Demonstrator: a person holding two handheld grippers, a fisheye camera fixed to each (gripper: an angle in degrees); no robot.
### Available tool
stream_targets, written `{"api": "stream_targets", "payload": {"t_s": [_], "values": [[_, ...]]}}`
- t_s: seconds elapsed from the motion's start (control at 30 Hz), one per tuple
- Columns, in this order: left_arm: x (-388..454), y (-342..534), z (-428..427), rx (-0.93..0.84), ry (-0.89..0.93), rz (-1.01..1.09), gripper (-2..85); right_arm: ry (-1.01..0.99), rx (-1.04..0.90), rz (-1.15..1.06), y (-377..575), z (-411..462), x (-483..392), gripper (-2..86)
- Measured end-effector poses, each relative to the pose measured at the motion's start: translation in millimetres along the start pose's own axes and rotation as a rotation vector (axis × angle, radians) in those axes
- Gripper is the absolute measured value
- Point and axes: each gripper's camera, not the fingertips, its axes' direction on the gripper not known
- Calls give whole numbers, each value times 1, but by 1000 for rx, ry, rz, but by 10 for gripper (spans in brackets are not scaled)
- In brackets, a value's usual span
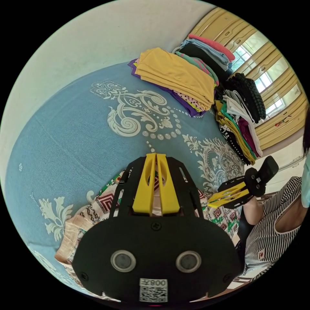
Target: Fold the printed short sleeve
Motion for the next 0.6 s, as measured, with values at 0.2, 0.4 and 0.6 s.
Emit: {"api": "stream_targets", "payload": {"t_s": [0.2, 0.4, 0.6], "values": [[21, 28, -23, 109, -59, -14, 4, 63, 7, 109, -5, -3, 16, 2], [69, 60, -3, -9, -123, 90, 2, -19, -11, 131, -10, -5, 27, 1], [72, 64, 20, -35, -159, 63, 2, -45, -51, 51, -20, -7, 15, 1]]}}
